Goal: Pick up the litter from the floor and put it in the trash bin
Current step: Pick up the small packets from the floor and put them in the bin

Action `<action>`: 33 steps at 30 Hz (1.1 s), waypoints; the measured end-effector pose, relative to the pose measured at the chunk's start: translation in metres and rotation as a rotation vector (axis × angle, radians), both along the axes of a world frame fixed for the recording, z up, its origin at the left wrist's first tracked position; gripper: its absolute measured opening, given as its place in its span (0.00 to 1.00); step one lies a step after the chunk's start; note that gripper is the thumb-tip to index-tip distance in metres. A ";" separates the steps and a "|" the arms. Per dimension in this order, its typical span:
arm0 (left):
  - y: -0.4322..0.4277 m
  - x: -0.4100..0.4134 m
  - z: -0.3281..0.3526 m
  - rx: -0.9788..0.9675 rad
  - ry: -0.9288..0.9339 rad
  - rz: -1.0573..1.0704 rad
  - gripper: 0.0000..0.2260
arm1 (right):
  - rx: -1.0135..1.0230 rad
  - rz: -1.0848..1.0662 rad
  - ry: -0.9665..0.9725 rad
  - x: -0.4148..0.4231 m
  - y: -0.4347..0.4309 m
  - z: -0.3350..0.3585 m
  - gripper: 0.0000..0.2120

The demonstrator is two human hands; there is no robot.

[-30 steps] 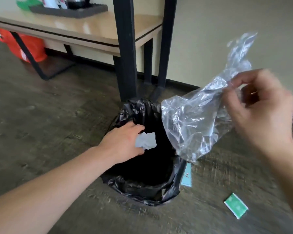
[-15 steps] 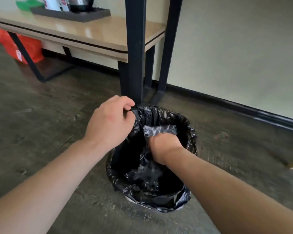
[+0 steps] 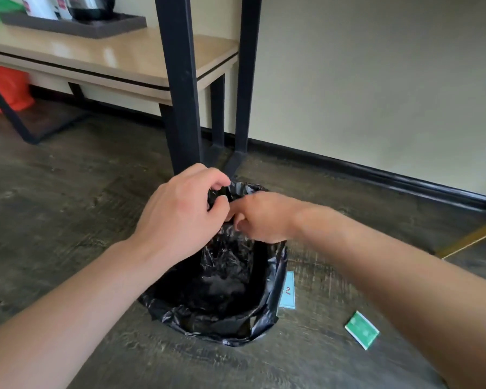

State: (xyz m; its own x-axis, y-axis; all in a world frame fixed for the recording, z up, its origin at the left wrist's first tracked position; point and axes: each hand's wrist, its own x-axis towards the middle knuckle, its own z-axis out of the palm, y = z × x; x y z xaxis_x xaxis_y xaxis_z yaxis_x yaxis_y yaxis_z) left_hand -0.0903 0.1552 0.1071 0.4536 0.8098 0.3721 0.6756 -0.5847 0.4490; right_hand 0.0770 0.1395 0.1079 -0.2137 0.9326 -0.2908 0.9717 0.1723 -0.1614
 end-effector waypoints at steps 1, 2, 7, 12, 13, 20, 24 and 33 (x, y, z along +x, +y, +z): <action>-0.007 0.004 0.004 0.006 0.000 -0.024 0.09 | 0.119 -0.040 0.079 0.024 -0.015 0.013 0.16; -0.015 0.010 0.007 0.009 0.002 -0.056 0.09 | 0.229 -0.082 0.149 0.048 -0.031 0.020 0.16; -0.066 0.062 0.013 -0.007 0.102 -0.275 0.12 | 0.246 -0.549 0.166 0.165 -0.118 -0.049 0.14; -0.103 0.115 -0.006 0.025 0.165 -0.383 0.11 | -0.297 -0.741 -0.061 0.219 -0.177 -0.224 0.23; -0.108 0.121 -0.011 0.027 0.178 -0.393 0.12 | -0.317 -0.812 -0.038 0.218 -0.182 -0.243 0.25; -0.106 0.129 -0.036 0.036 0.239 -0.327 0.12 | -0.304 -0.919 -0.141 0.213 -0.170 -0.283 0.30; -0.097 0.127 -0.039 0.018 0.248 -0.249 0.11 | -0.337 -0.830 -0.223 0.213 -0.166 -0.292 0.19; -0.110 0.183 -0.115 -0.175 0.403 -0.136 0.26 | 0.056 -0.800 0.064 0.228 -0.158 -0.173 0.15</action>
